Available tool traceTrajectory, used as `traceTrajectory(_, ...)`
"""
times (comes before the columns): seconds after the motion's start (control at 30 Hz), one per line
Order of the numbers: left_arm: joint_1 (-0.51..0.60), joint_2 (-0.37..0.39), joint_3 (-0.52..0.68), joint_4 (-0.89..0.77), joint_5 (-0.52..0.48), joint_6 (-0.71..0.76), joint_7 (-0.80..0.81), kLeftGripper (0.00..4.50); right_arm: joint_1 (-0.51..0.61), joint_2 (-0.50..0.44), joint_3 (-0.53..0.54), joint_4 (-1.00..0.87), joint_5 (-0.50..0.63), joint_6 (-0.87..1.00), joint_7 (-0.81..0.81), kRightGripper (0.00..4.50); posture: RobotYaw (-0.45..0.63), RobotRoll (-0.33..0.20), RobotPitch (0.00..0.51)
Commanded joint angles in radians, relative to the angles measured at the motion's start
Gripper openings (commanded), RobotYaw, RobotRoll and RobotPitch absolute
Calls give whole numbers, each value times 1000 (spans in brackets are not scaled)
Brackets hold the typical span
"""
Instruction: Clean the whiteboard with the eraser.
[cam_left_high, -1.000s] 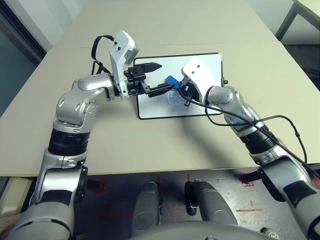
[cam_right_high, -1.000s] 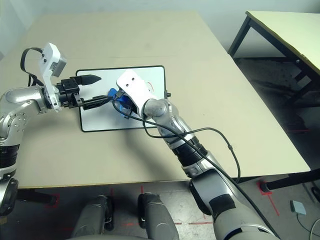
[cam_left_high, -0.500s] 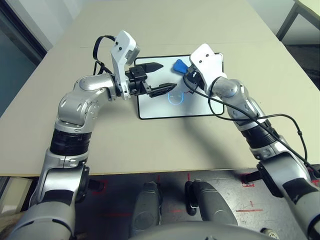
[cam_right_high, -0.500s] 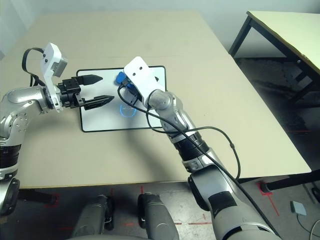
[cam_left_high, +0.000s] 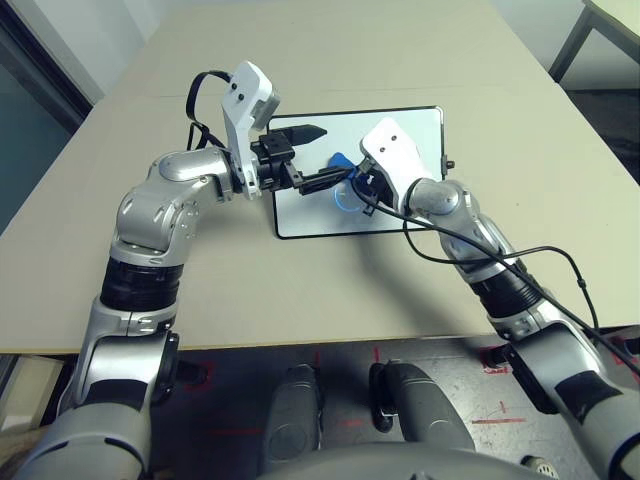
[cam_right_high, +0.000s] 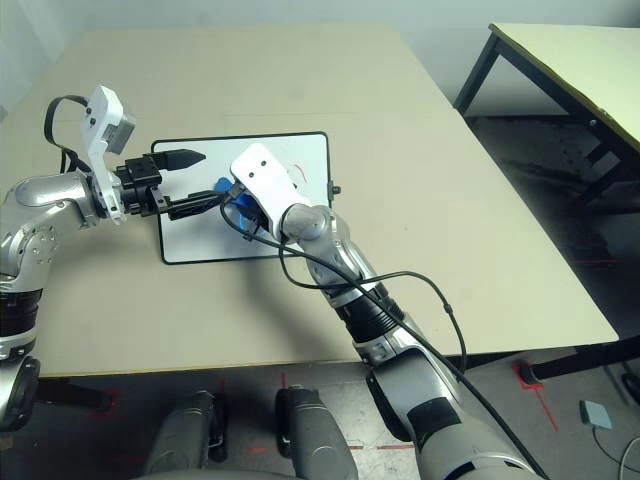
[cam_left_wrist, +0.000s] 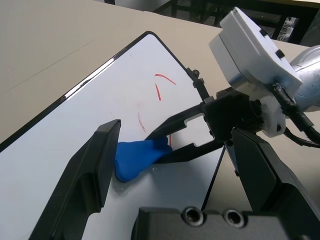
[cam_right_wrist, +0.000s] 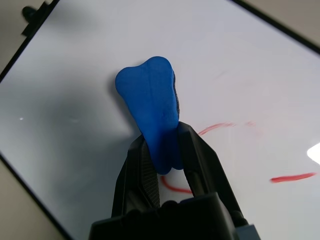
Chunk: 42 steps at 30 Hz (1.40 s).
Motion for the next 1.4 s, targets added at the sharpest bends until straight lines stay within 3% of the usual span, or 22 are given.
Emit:
traceTrajectory(0.03,-2,-2,-8,-8,2,-6,2,4500,-27,-18,-56,87,-21,18,-60,778,19,0,134)
traceTrajectory(0.3,-2,-5,-9,1,4,-16,-1,4500,-63,-19,-85,149,-18,-6,-117,778,16,0,137)
traceTrajectory(0.8,-1,-3,-5,-3,1,-10,2,4500,95,4,-2,7,-12,97,-23,776,20,0,143)
traceTrajectory(1.4,-8,-10,-16,-3,3,-7,-4,4500,-15,-54,-141,68,-1,108,-93,776,7,0,139)
